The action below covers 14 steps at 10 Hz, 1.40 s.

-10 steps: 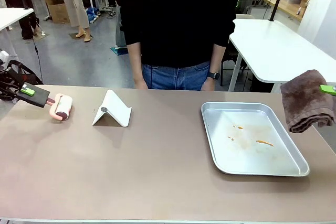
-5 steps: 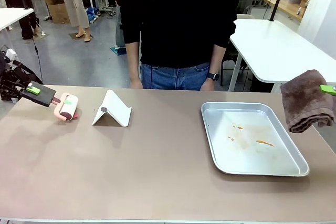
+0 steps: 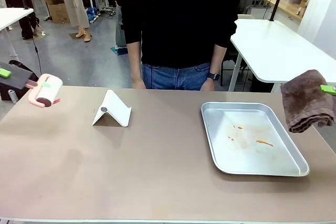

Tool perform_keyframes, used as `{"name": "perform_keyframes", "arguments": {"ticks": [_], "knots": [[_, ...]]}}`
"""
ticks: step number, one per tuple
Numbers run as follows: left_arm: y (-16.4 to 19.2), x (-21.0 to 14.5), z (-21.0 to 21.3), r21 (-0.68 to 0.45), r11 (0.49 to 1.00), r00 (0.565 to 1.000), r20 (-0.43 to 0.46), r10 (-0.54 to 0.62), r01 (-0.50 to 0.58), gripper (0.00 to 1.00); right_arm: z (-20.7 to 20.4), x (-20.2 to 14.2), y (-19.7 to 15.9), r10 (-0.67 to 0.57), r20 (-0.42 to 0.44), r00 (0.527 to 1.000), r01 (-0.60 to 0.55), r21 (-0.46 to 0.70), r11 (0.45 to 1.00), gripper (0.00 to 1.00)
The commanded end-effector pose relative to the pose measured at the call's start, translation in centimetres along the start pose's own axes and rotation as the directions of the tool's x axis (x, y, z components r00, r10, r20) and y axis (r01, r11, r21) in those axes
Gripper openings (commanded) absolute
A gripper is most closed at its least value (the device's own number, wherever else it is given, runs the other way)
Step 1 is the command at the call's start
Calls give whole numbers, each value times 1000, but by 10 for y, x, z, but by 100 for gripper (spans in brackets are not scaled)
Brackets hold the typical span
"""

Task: Clean the surface of the table.
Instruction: If a person points to the right, clean the right side of the table with your right hand, and if they point to the left, clean the left side with your left hand.

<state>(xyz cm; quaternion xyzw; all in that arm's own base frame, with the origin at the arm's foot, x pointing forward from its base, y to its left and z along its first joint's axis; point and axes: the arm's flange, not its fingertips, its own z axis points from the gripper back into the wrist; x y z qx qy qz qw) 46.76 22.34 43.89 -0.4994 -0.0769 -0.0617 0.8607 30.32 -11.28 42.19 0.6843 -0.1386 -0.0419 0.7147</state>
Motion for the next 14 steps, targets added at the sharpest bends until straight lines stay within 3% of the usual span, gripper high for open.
{"name": "perform_keyframes", "arguments": {"ticks": [1, 5, 7, 8, 14], "knots": [[-19, -44, 8, -11, 1000, 1000, -1, 4, -4, 22, 1, -1, 2, -4, -6, 1000, 4, 5, 1000, 0], [-27, -115, 31, -91, 996, 1000, 16, 15, -14, 22, 1, -1, 2, -4, -6, 1000, 4, 5, 1000, 0], [-31, -140, 41, -151, 987, 997, 51, -53, 60, 22, 1, -1, 2, -4, -6, 1000, 4, 5, 1000, 0], [-26, -117, 35, -89, 996, 999, 20, 34, -32, 22, 1, -1, 2, -4, -6, 1000, 4, 5, 1000, 0], [-26, -117, 35, -89, 996, 999, 20, 34, -32, 22, 1, -1, 2, -4, -6, 1000, 4, 5, 1000, 0]]}}
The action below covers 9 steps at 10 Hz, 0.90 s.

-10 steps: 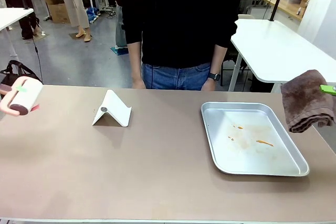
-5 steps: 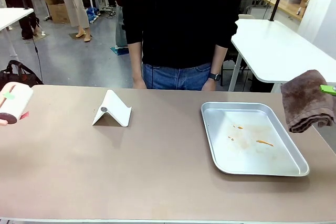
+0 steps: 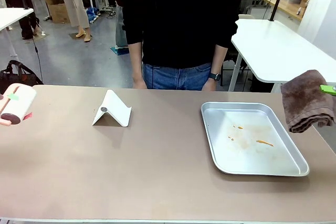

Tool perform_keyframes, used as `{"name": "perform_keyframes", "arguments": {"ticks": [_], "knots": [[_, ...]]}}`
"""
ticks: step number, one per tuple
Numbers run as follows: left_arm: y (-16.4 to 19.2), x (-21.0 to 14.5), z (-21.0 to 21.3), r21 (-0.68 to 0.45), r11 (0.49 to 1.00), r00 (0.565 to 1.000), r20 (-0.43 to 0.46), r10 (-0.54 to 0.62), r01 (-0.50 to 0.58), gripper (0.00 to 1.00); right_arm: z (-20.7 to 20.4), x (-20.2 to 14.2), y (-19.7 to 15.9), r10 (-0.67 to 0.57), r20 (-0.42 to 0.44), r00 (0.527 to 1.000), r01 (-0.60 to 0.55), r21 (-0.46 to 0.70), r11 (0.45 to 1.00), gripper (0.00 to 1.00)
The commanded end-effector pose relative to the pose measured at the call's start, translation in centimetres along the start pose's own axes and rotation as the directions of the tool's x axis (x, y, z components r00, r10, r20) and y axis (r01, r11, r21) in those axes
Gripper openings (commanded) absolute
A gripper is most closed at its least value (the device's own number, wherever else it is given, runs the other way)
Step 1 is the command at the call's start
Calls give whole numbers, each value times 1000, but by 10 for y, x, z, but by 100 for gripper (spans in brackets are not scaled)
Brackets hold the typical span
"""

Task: Clean the surface of the table.
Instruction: If a person points to the right, clean the right side of the table with your right hand, and if they point to the left, clean the left side with your left hand, then clean the area not pointed to by the person.

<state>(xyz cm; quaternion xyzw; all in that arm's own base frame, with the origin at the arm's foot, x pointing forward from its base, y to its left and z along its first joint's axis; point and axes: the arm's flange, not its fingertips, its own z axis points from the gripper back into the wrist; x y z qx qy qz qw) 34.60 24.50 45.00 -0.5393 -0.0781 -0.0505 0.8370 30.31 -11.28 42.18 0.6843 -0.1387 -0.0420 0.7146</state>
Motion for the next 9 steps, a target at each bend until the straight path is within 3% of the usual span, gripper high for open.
{"name": "perform_keyframes", "arguments": {"ticks": [1, 9], "knots": [[-5, 1, 2, 2, 1000, 1000, 0, 11, -11, 22, 1, 0, 2, -3, -6, 1000, 4, 5, 1000, 0], [-5, 1, 2, 2, 1000, 1000, 0, 11, -11, 22, 1, 0, 2, -3, -6, 1000, 4, 5, 1000, 0]]}}
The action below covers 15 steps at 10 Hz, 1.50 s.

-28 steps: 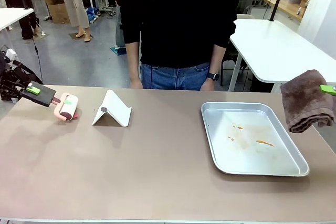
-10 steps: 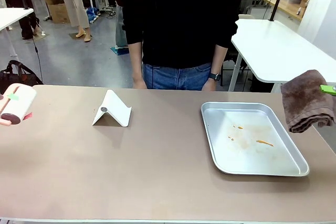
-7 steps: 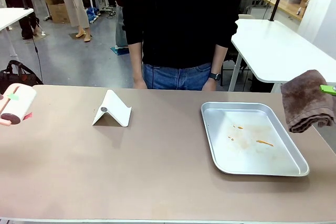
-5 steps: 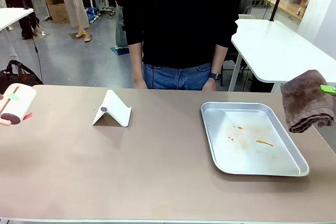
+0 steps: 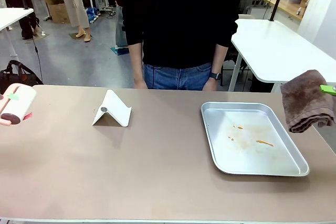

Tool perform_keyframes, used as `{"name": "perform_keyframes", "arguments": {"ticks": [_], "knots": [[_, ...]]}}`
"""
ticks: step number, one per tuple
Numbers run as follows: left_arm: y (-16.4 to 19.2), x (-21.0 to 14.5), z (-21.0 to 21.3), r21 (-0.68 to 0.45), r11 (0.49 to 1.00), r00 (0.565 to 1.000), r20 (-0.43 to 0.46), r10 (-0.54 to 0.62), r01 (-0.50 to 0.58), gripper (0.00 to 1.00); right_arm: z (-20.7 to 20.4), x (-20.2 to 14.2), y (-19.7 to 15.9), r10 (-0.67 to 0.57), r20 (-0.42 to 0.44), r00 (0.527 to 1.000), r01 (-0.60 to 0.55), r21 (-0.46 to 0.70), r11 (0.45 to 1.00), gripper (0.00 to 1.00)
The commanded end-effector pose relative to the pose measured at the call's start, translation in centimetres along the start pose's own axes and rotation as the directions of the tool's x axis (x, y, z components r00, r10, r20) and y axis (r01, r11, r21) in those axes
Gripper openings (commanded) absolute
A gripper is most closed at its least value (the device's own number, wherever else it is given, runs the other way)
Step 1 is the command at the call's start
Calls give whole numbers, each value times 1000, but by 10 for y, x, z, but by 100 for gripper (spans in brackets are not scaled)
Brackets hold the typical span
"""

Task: Clean the surface of the table.
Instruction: Clean the area not pointed to by the person.

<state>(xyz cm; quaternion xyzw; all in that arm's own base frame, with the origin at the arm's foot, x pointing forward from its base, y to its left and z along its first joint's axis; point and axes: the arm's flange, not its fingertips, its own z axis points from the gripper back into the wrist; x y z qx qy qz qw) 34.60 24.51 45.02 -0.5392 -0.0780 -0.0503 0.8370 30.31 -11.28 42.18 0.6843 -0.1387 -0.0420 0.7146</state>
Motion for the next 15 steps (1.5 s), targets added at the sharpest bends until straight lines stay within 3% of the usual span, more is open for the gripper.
{"name": "perform_keyframes", "arguments": {"ticks": [1, 5, 6, 8, 9, 11, 13, 15], "knots": [[-5, 1, 2, 2, 1000, 1000, 0, 11, -11, 22, 1, 0, 2, -3, -6, 1000, 4, 5, 1000, 0], [-5, 1, 2, 2, 1000, 1000, 0, 11, -11, 22, 1, 0, 2, -3, -6, 1000, 4, 5, 1000, 0], [-5, 1, 2, 2, 1000, 1000, 0, 11, -11, 22, 0, 0, 0, 0, 0, 1000, 0, 0, 1000, 11], [-5, 1, 2, 2, 1000, 1000, 0, 11, -11, 22, -18, 8, 12, 85, -111, 990, -106, -198, 974, 11], [-5, 1, 2, 2, 1000, 1000, 0, 11, -11, 22, -34, 27, 5, 85, -192, 978, -142, -311, 940, 11], [-5, 1, 2, 2, 1000, 1000, 0, 11, -11, 22, -34, 55, -8, 74, -192, 979, -163, -502, 849, 11], [-5, 1, 2, 2, 1000, 1000, 0, 11, -11, 22, -42, 63, -7, 84, -209, 974, -210, -710, 672, 11], [-5, 1, 2, 2, 1000, 1000, 0, 11, -11, 22, -46, 72, -7, 87, -214, 973, -223, -777, 588, 11]]}}
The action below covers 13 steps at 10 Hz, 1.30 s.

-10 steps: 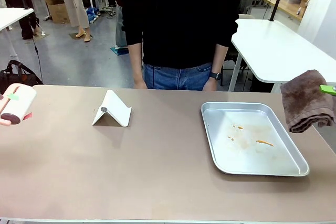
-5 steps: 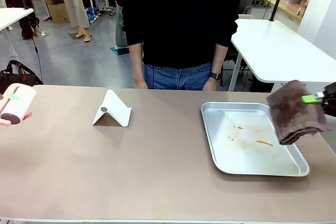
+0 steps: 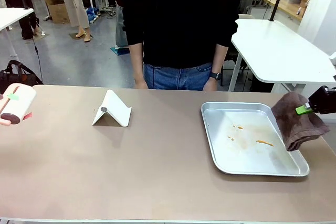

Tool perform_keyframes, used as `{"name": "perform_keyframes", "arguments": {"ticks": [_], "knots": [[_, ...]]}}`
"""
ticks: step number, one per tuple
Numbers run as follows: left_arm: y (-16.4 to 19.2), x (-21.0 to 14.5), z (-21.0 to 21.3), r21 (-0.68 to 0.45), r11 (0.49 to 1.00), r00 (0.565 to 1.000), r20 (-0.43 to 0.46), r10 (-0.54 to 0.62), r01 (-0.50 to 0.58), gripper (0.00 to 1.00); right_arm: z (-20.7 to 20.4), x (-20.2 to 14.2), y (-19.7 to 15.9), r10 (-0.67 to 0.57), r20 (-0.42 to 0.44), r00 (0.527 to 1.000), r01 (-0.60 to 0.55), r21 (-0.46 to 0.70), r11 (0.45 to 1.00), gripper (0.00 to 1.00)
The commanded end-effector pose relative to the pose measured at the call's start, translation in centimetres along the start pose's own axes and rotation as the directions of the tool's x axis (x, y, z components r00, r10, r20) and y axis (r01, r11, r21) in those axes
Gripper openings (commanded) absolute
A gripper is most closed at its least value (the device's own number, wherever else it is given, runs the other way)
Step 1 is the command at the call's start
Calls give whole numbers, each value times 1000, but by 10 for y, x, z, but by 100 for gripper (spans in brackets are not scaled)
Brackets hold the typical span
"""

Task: Clean the surface of the table.
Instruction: Clean the area not pointed to by the person.

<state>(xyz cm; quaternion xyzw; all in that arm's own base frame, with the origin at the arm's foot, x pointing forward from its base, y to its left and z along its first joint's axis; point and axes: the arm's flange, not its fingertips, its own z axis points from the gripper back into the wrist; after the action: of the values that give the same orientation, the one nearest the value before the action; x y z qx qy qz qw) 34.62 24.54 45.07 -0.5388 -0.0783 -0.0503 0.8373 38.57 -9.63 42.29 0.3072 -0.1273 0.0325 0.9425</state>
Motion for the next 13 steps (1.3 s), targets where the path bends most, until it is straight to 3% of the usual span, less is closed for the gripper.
{"name": "perform_keyframes", "arguments": {"ticks": [1, 2, 4, 6, 8, 13], "knots": [[-4, 1, 1, 1, 1000, 1000, 0, 11, -11, 22, -12, 3, 8, -48, -56, 997, 42, -112, 993, 11], [-4, 1, 1, 1, 1000, 1000, 0, 11, -11, 22, -23, 8, 4, -72, -74, 995, 59, -166, 984, 11], [-4, 1, 1, 1, 1000, 1000, 0, 11, -11, 22, -45, 15, -8, -145, -20, 989, 135, -256, 957, 11], [-4, 1, 1, 1, 1000, 1000, 0, 11, -11, 22, -66, 20, -5, -137, -56, 989, 115, -296, 948, 11], [-4, 1, 1, 1, 1000, 1000, 0, 11, -11, 22, -97, 24, -4, -148, -96, 984, 116, -277, 954, 11], [-4, 1, 1, 1, 1000, 1000, 0, 11, -11, 22, -148, 34, -12, -185, -46, 982, 177, -138, 974, 11]]}}
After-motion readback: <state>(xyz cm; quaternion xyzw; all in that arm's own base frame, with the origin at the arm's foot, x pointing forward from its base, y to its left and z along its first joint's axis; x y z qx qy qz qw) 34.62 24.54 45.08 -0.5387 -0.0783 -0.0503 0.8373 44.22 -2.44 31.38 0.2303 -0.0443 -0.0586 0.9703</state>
